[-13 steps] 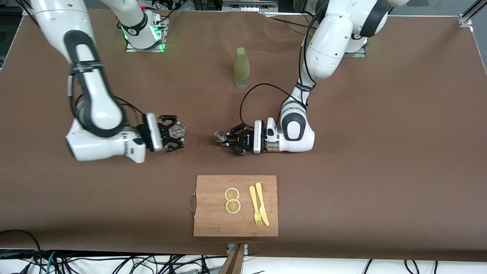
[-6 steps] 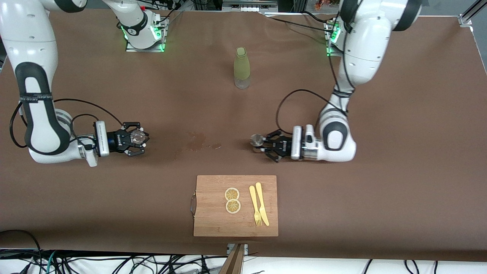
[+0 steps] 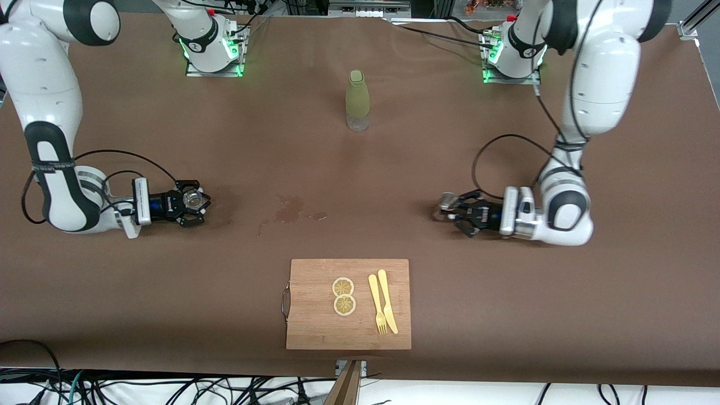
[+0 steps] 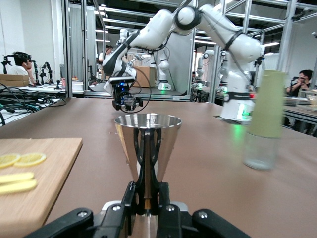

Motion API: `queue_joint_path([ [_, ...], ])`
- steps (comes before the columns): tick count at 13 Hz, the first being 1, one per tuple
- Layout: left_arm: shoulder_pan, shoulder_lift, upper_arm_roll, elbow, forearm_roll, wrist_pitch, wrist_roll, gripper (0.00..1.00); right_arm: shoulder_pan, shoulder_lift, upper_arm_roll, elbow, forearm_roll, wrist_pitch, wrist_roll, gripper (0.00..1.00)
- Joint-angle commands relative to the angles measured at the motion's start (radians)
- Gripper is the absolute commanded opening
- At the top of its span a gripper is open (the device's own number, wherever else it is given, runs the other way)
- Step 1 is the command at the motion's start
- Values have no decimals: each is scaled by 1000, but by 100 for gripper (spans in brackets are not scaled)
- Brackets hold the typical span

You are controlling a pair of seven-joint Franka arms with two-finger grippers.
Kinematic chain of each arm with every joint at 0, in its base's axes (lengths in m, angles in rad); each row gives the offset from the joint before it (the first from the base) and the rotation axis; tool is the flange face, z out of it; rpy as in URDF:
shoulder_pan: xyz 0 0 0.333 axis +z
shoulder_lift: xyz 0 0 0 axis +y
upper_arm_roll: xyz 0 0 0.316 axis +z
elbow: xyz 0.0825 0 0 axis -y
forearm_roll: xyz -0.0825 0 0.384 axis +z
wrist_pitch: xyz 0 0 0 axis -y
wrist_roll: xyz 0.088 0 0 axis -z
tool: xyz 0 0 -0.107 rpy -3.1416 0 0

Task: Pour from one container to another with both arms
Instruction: 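Lower the jigger with the left gripper while the right gripper lowers the glass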

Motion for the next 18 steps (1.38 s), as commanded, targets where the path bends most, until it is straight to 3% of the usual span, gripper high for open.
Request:
queue_joint_path([
  [1, 93, -37, 45, -30, 102, -95, 74, 0, -42, 58, 16, 47, 18, -27, -56, 6],
  [6, 314, -20, 117, -25, 269, -220, 210, 0, -53, 79, 5, 60, 4, -21, -125, 7],
  [7, 343, -17, 119, -24, 290, -227, 241, 0, -53, 79, -2, 60, -14, -20, -124, 17],
  [8, 374, -5, 119, -18, 306, -231, 276, 0, -53, 82, -2, 60, -26, -14, -125, 20],
  [13, 425, 107, 177, 28, 336, -272, 458, 0, -48, 108, -2, 71, -27, 3, -138, 20],
  [14, 425, 122, 183, 42, 336, -278, 476, 0, -48, 108, -2, 71, -27, 2, -135, 53],
  [15, 428, 133, 186, 45, 337, -278, 482, 0, -48, 108, -2, 71, -27, 2, -135, 99],
  [18, 430, 165, 186, 57, 336, -277, 511, 0, -51, 107, -6, 71, -30, 0, -135, 100],
])
